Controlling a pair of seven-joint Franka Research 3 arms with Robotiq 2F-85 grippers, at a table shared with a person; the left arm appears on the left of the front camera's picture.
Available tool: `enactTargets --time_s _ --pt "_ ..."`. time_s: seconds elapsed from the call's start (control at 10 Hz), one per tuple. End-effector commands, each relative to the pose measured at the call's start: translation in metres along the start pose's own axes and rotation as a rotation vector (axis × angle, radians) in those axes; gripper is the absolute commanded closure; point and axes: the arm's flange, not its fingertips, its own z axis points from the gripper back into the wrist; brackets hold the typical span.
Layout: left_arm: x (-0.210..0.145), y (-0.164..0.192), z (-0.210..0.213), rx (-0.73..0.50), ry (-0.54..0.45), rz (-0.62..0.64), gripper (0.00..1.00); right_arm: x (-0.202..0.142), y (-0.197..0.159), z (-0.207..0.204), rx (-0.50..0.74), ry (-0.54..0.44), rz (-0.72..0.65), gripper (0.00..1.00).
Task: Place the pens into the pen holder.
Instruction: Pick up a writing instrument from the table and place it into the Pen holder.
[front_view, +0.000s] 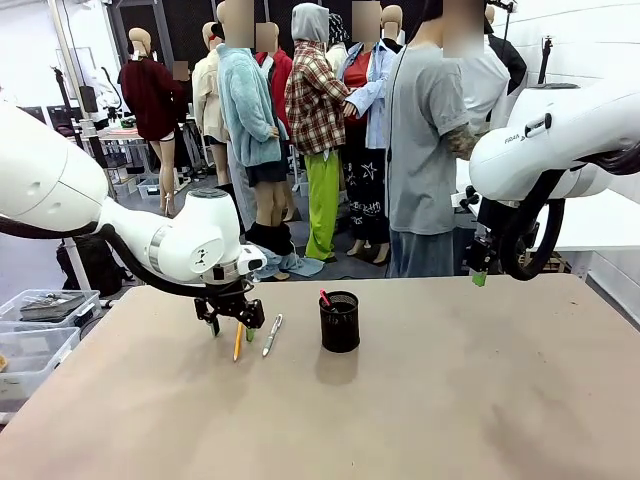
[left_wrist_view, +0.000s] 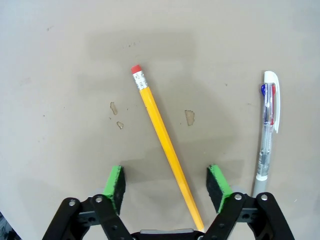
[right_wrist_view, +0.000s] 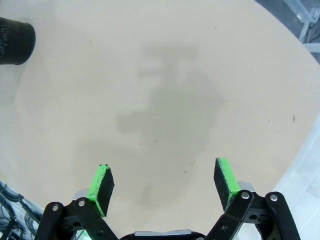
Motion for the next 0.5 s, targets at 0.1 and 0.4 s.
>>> enactTargets --time_s 0.1,0.4 --pt "0.0048 0.0025 -0.0004 0.027 -0.007 -0.002 0.71 0.0011 -0.0007 -0.0016 0.005 -0.008 -0.007 0.00" --pt "0.0068 0.0098 -0.0032 0.002 0.032 -0.002 1.00 0.0011 -0.0007 -0.0016 0.005 -0.008 -0.007 0.00"
